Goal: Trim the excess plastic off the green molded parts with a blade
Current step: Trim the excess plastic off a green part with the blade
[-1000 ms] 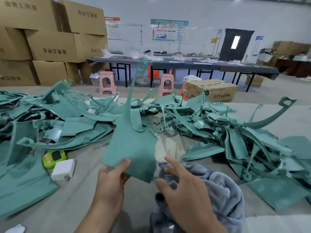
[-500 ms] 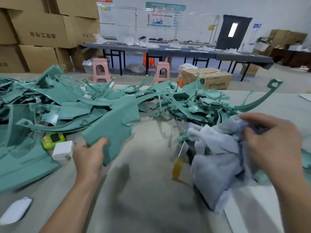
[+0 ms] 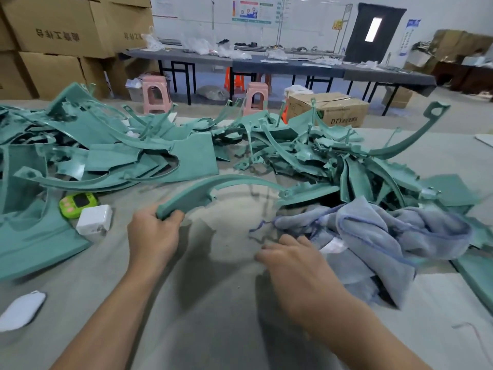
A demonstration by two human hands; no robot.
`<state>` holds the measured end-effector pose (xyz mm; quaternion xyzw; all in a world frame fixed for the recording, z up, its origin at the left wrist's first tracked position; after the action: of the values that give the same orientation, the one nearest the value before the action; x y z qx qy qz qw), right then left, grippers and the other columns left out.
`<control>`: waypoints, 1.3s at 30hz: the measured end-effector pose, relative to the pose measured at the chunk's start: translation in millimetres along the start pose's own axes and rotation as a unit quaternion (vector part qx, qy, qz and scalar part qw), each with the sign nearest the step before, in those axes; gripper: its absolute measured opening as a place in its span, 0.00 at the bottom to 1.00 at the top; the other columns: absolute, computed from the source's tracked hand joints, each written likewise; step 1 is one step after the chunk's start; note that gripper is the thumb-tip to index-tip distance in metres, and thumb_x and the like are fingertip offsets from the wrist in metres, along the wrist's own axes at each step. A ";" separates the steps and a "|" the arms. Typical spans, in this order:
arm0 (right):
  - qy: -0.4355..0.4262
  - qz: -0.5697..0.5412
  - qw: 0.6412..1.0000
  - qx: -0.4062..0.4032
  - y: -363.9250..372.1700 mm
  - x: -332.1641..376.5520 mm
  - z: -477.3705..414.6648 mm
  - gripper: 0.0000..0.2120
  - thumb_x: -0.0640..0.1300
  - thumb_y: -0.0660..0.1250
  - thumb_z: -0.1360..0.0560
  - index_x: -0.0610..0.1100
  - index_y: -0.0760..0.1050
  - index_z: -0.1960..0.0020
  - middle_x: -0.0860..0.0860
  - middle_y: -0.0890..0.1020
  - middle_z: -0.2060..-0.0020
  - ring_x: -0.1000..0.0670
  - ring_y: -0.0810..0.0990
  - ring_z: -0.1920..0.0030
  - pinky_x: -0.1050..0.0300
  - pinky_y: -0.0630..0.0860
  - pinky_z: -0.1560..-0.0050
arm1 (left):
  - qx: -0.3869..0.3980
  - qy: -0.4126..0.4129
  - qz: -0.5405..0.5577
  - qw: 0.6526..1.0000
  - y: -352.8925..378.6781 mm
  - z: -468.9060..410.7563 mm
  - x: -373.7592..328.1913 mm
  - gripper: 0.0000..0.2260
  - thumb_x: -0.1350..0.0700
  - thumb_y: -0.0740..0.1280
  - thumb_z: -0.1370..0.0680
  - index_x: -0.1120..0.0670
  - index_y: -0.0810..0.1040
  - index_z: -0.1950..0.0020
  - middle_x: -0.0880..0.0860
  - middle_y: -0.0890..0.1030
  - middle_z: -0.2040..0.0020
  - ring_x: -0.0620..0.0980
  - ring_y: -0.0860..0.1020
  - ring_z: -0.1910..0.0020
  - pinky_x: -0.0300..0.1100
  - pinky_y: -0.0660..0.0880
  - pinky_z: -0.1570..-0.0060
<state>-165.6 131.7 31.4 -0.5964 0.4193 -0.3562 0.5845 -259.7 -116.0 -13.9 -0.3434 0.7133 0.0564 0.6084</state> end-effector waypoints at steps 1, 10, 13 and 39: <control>-0.010 0.026 1.000 0.011 6.8 1.8 -1.8 0.13 0.41 0.67 0.30 0.50 0.75 0.46 0.50 0.80 0.46 0.44 0.72 0.42 0.50 0.65 0.45 | 0.001 -0.003 -0.004 1.000 0.6 -1.0 0.3 0.10 0.48 0.69 0.33 0.54 0.77 0.69 0.48 0.78 0.74 0.49 0.78 0.70 0.43 0.71 0.71; -0.035 0.062 0.996 0.054 21.8 -9.0 -11.9 0.24 0.46 0.72 0.34 0.49 0.69 0.40 0.47 0.75 0.44 0.42 0.72 0.42 0.48 0.67 0.44 | 0.015 -0.013 -0.026 0.999 1.7 -3.0 0.1 0.12 0.57 0.75 0.28 0.52 0.76 0.70 0.40 0.79 0.72 0.47 0.77 0.70 0.42 0.70 0.70; -0.050 0.067 0.992 0.091 20.7 -6.5 -16.1 0.22 0.48 0.73 0.32 0.49 0.70 0.41 0.47 0.78 0.44 0.43 0.75 0.43 0.48 0.67 0.44 | 0.021 0.000 -0.027 0.999 0.8 -1.6 -1.9 0.12 0.57 0.74 0.28 0.50 0.77 0.69 0.38 0.80 0.69 0.46 0.77 0.68 0.42 0.71 0.70; 0.216 -0.823 0.517 -0.092 67.3 -35.2 -50.4 0.07 0.32 0.63 0.19 0.38 0.78 0.52 0.41 0.84 0.63 0.49 0.83 0.67 0.62 0.78 0.68 | 0.100 0.203 -0.228 0.947 15.6 28.2 -20.9 0.26 0.56 0.72 0.26 0.36 0.77 0.32 0.46 0.87 0.48 0.54 0.83 0.54 0.44 0.77 0.55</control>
<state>-231.3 146.3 -30.2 -0.6301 -0.1153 -0.7556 -0.1367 -244.5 -81.3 -7.4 -0.4383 0.7263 -0.2266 0.4786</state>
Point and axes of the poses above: each hand's wrist, its own z-axis away from the middle knuckle, its own y-axis out of the palm, x = y × z, the point moved 5 cm from there along -z, towards the middle knuckle
